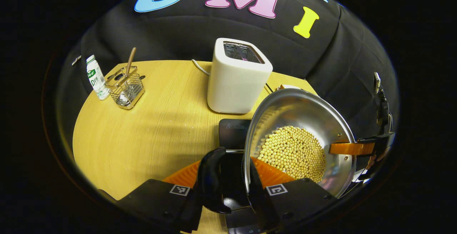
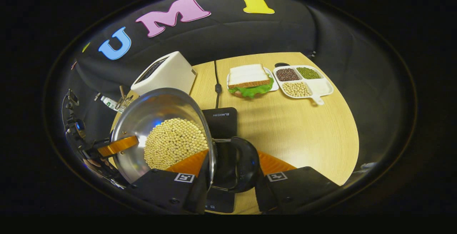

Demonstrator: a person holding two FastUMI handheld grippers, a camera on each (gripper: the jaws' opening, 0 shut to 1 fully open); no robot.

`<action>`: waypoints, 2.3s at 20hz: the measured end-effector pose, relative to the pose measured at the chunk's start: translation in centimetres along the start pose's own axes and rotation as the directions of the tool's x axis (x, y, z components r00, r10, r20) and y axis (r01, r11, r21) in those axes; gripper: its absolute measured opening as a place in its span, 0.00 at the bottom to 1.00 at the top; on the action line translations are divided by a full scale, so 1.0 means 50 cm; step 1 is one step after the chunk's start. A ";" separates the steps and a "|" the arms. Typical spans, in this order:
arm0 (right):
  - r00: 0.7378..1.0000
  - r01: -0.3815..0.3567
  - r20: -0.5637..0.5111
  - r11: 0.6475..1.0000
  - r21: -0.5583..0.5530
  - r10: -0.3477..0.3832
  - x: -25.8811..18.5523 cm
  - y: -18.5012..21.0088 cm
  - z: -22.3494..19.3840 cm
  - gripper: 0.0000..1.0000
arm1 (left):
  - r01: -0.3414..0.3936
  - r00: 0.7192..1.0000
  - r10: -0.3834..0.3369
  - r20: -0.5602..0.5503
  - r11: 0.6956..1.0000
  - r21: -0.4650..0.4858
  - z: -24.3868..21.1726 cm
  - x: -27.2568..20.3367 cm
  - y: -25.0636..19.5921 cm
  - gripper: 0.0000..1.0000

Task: First push the handle of the pot to place it horizontally, then grasp the pot with both hands and set it on the induction cooktop.

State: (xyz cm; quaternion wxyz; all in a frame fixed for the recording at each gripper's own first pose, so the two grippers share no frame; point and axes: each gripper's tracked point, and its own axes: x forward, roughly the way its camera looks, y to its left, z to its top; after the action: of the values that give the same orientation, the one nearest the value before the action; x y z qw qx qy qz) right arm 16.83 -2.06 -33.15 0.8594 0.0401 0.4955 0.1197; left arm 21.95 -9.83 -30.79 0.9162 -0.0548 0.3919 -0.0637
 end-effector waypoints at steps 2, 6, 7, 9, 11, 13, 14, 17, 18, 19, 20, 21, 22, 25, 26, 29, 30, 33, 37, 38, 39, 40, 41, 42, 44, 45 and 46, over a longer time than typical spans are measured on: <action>1.000 -0.001 -0.005 1.000 -0.001 0.001 0.014 -0.001 0.000 0.58 | 0.001 1.000 -0.001 -0.005 1.000 -0.009 -0.004 0.011 0.000 0.62; 1.000 0.009 -0.016 1.000 -0.003 -0.009 0.029 -0.013 -0.009 0.58 | -0.003 1.000 0.002 -0.025 1.000 -0.024 -0.019 0.031 0.007 0.62; 1.000 0.011 -0.015 1.000 0.009 -0.010 0.026 -0.015 -0.011 0.58 | 0.004 1.000 -0.004 -0.019 1.000 -0.026 -0.015 0.033 0.009 0.62; 1.000 0.003 -0.009 1.000 0.025 -0.003 0.037 -0.017 -0.007 0.58 | 0.002 1.000 -0.002 -0.007 1.000 -0.007 -0.015 0.034 0.013 0.63; 1.000 0.003 -0.007 1.000 0.020 -0.003 0.037 -0.017 -0.008 0.58 | 0.011 1.000 -0.011 -0.003 1.000 -0.018 -0.017 0.035 0.008 0.64; 1.000 -0.002 -0.002 1.000 0.024 0.002 0.034 -0.019 -0.005 0.58 | 0.010 1.000 -0.010 -0.002 1.000 -0.016 -0.014 0.037 0.010 0.64; 1.000 -0.003 0.002 1.000 0.020 0.003 0.035 -0.019 -0.005 0.58 | 0.010 1.000 -0.010 -0.002 1.000 -0.019 -0.016 0.036 0.012 0.64; 1.000 -0.007 0.007 1.000 0.019 0.007 0.035 -0.020 -0.003 0.59 | -0.003 1.000 0.003 0.005 0.999 -0.032 -0.016 0.037 0.014 0.65; 1.000 -0.009 0.011 1.000 0.019 0.009 0.035 -0.020 0.000 0.59 | -0.004 1.000 0.004 0.010 0.999 -0.035 -0.017 0.037 0.013 0.65; 1.000 -0.010 0.015 1.000 0.016 0.010 0.036 -0.020 0.002 0.59 | -0.005 1.000 0.005 0.010 0.999 -0.037 -0.017 0.037 0.013 0.65; 1.000 -0.009 0.019 1.000 0.016 0.009 0.036 -0.019 0.003 0.55 | -0.005 1.000 0.005 0.007 0.999 -0.034 -0.019 0.037 0.014 0.65; 1.000 -0.009 0.021 1.000 0.018 0.009 0.035 -0.021 0.002 0.59 | -0.006 1.000 0.006 0.001 1.000 -0.031 -0.019 0.038 0.014 0.65; 1.000 -0.010 0.022 1.000 0.018 0.010 0.034 -0.021 0.002 0.59 | -0.006 1.000 0.006 -0.010 0.999 -0.032 -0.020 0.039 0.014 0.66; 1.000 -0.026 0.017 0.999 0.023 0.026 0.036 -0.019 0.003 0.60 | 0.002 0.999 -0.004 -0.044 0.999 -0.053 -0.027 0.041 0.011 0.67; 0.999 -0.036 0.015 0.999 0.025 0.036 0.037 -0.018 0.004 0.60 | -0.004 0.998 0.000 -0.063 0.998 -0.058 -0.036 0.042 0.009 0.67; 0.999 -0.051 0.008 0.998 0.029 0.051 0.039 -0.018 0.002 0.62 | -0.048 0.996 0.044 -0.082 0.998 -0.047 -0.042 0.041 0.010 0.78; 0.999 -0.054 0.008 0.998 0.028 0.054 0.037 -0.018 0.002 0.62 | -0.066 0.995 0.063 -0.078 0.997 -0.038 -0.039 0.041 0.012 0.83; 0.999 -0.036 0.024 0.999 0.002 0.036 0.024 -0.021 0.000 0.69 | -0.102 0.994 0.100 -0.049 0.994 -0.027 -0.014 0.028 0.018 0.98; 0.997 -0.003 0.083 1.000 0.015 0.002 -0.025 -0.035 0.006 0.98 | -0.092 0.996 0.092 0.011 0.996 0.011 0.026 -0.024 0.011 0.96; 0.995 0.008 0.103 1.000 0.016 -0.010 -0.045 -0.039 0.010 0.99 | -0.097 0.995 0.096 0.031 0.995 0.031 0.034 -0.041 0.012 0.96; 0.991 0.029 0.131 0.999 0.015 -0.030 -0.066 -0.041 0.010 1.00 | -0.108 0.993 0.105 0.056 0.993 0.053 0.043 -0.063 0.014 0.96; 0.985 0.052 0.161 0.999 0.016 -0.054 -0.086 -0.042 0.016 0.99 | -0.125 0.989 0.118 0.086 0.989 0.075 0.052 -0.087 0.017 0.96; 0.978 0.068 0.194 0.997 0.021 -0.071 -0.104 -0.038 0.022 0.99 | -0.146 0.984 0.135 0.117 0.985 0.096 0.061 -0.114 0.019 0.96; 0.969 0.078 0.231 0.997 0.029 -0.083 -0.131 -0.031 0.031 0.99 | -0.152 0.979 0.133 0.153 0.981 0.120 0.067 -0.145 0.014 0.96; 0.945 0.090 0.311 0.995 0.043 -0.099 -0.194 -0.018 0.046 0.99 | -0.157 0.968 0.120 0.219 0.974 0.160 0.082 -0.207 0.001 0.95; 0.931 0.094 0.350 0.994 0.047 -0.104 -0.228 -0.008 0.049 0.99 | -0.162 0.961 0.116 0.250 0.972 0.171 0.089 -0.242 -0.004 0.95; 0.912 0.101 0.395 0.994 0.045 -0.110 -0.264 0.001 0.058 0.99 | -0.165 0.952 0.112 0.284 0.972 0.170 0.098 -0.277 -0.007 0.95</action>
State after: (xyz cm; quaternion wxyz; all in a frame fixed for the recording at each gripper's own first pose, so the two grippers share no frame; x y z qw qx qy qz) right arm 12.97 -5.10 -20.59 0.9466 0.0466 0.3140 0.0567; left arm 16.00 -7.73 -17.50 0.9646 0.0532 0.2569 -0.0283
